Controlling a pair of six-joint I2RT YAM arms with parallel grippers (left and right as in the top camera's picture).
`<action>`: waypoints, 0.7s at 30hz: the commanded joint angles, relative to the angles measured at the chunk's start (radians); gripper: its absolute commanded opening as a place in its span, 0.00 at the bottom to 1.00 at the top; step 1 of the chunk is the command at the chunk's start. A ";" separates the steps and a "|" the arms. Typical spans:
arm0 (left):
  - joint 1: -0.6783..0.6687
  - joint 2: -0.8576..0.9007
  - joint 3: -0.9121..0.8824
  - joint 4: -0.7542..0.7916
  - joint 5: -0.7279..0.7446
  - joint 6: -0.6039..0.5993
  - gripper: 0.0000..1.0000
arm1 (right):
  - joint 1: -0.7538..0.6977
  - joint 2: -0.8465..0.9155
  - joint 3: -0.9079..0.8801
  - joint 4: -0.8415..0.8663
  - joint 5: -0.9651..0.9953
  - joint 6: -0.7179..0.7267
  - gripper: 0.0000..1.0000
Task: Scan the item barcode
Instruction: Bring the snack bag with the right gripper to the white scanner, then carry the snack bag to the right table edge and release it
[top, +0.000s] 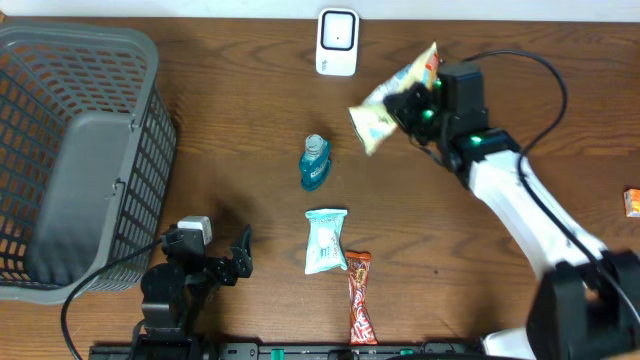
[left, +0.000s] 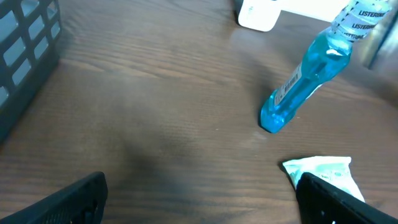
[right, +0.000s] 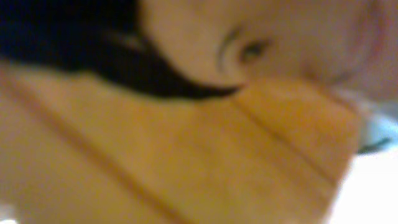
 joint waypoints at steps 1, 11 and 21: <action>-0.003 -0.004 -0.004 -0.021 0.005 -0.002 0.96 | 0.010 0.092 0.040 0.134 0.037 0.188 0.02; -0.003 -0.004 -0.005 -0.021 0.005 -0.002 0.96 | 0.033 0.453 0.500 0.128 0.109 0.173 0.02; -0.003 -0.004 -0.005 -0.021 0.005 -0.002 0.96 | 0.062 0.801 1.074 -0.098 0.217 0.054 0.02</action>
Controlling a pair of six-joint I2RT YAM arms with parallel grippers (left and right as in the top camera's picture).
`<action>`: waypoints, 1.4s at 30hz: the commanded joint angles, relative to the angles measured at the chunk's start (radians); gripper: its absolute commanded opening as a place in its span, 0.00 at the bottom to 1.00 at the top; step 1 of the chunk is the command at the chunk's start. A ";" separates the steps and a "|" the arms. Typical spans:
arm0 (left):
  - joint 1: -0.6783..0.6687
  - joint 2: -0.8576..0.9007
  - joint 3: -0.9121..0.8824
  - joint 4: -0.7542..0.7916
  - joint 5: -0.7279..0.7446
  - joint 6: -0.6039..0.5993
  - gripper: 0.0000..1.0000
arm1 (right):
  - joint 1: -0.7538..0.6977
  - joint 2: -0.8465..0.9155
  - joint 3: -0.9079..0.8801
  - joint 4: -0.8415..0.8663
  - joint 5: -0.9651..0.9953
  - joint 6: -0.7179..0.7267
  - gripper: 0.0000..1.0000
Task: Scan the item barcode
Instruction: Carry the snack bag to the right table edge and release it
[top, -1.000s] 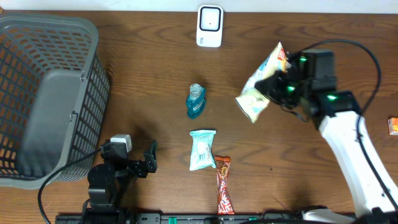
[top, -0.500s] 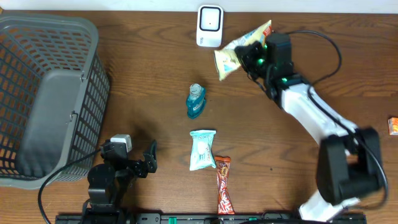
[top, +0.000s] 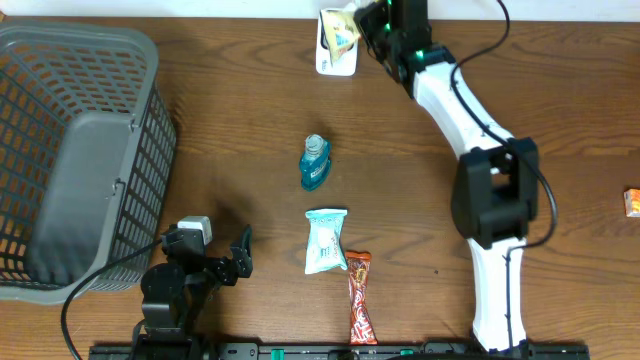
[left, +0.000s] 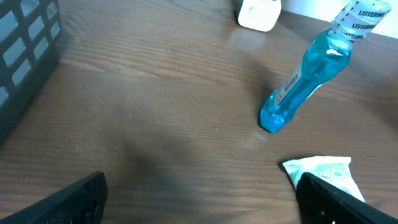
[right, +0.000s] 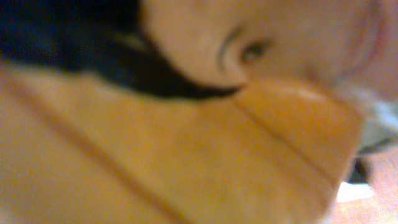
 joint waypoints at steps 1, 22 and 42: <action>-0.003 -0.004 -0.005 -0.020 0.005 -0.002 0.96 | 0.035 0.100 0.171 -0.042 0.074 -0.079 0.02; -0.003 -0.004 -0.005 -0.020 0.005 -0.002 0.97 | 0.058 0.183 0.526 -0.428 0.479 -0.298 0.01; -0.003 -0.004 -0.004 -0.020 0.005 -0.002 0.96 | -0.408 0.119 0.736 -1.330 1.083 -0.410 0.04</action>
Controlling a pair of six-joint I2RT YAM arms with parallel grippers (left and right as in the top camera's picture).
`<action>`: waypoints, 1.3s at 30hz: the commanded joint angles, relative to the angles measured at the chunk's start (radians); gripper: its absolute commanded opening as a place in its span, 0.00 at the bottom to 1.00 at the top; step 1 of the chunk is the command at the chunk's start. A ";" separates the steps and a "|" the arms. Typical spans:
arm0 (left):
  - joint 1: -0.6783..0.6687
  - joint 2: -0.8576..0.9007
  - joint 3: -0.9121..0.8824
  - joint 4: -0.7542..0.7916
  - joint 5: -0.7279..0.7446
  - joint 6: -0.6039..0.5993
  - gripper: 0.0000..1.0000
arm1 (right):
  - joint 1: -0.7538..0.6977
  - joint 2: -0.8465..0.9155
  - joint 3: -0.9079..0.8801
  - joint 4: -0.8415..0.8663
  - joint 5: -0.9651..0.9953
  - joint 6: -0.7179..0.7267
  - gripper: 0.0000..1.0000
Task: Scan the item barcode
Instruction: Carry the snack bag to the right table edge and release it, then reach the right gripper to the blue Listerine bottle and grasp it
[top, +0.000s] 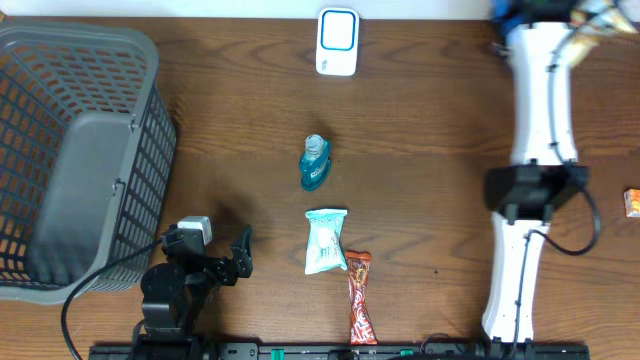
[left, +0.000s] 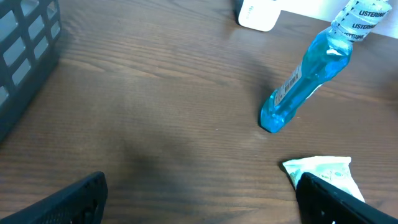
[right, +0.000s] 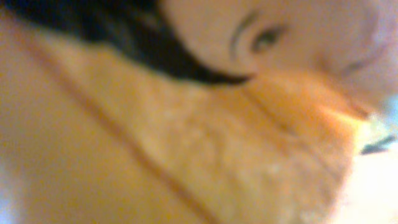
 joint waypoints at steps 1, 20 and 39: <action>-0.003 -0.004 -0.005 -0.020 0.005 -0.002 0.96 | -0.112 -0.024 -0.078 -0.004 0.127 -0.011 0.04; -0.003 -0.004 -0.005 -0.020 0.005 -0.002 0.96 | -0.568 -0.072 -0.381 0.128 -0.366 -0.044 0.36; -0.003 -0.004 -0.005 -0.020 0.005 -0.002 0.96 | -0.374 -0.466 -0.380 0.074 -1.452 -0.150 0.59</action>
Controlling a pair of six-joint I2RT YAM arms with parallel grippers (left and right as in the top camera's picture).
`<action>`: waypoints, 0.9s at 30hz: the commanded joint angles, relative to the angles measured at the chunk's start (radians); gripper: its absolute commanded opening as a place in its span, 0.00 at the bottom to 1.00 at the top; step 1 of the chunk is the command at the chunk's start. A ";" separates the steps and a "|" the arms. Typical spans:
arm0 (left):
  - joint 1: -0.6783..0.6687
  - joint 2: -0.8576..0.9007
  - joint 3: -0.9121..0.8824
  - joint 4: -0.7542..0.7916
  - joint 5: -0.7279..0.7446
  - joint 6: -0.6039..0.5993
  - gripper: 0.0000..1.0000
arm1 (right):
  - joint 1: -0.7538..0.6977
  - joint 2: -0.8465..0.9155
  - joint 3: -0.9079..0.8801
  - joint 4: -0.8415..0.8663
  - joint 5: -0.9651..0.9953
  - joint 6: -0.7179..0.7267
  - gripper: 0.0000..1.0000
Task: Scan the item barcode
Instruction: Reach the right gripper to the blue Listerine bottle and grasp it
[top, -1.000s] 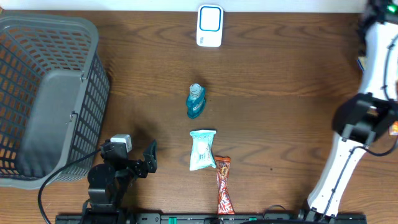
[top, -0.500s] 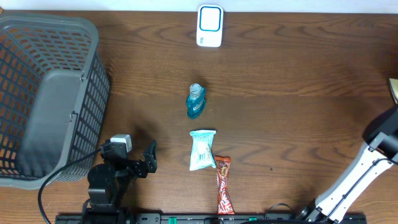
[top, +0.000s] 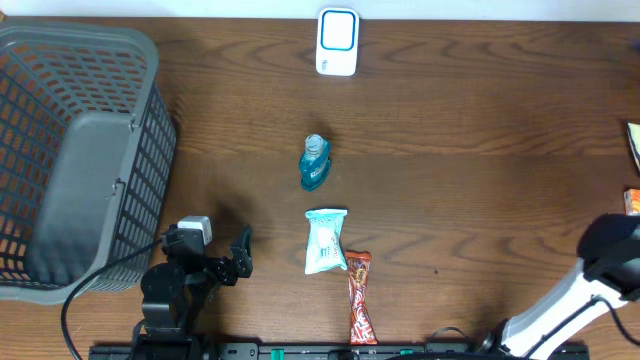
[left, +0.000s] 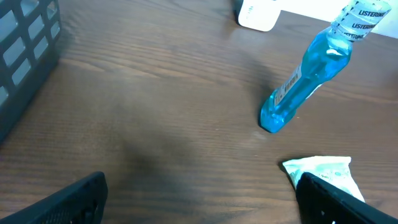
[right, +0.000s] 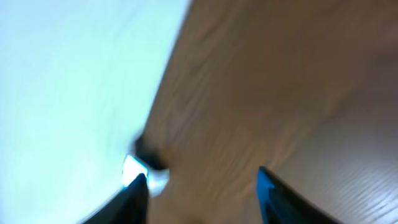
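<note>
The white barcode scanner stands at the table's far edge, middle. On the wood near the centre lie a blue mouthwash bottle, a white-green packet and a red candy bar. A pale sliver of a packet shows at the right edge. My left gripper rests open at the front left, with the bottle ahead of it. My right gripper is open and empty over blurred wood near the table's edge. Only that arm's lower part shows in the overhead view.
A large grey mesh basket fills the left side. An orange box sits at the right edge. Cables run from the left arm at the front.
The right gripper was shut on the yellow snack bag at the far right corner. Now it is open with nothing in it, and the arm is mostly out of the overhead view. The left arm is unchanged.
The right gripper held the yellow snack bag to the right of the scanner, then right at the scanner. Then it held it out at the far right corner. Now it is open and empty, and a packet's edge shows at the right.
</note>
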 joint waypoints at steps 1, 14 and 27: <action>-0.003 -0.004 -0.005 -0.020 0.005 -0.002 0.96 | 0.152 -0.017 0.002 -0.028 -0.138 -0.063 0.70; -0.003 -0.004 -0.005 -0.020 0.005 -0.002 0.96 | 0.805 0.012 -0.032 -0.051 0.244 -0.077 0.99; -0.003 -0.004 -0.005 -0.020 0.004 -0.002 0.96 | 1.266 0.051 -0.180 0.025 0.832 0.151 0.99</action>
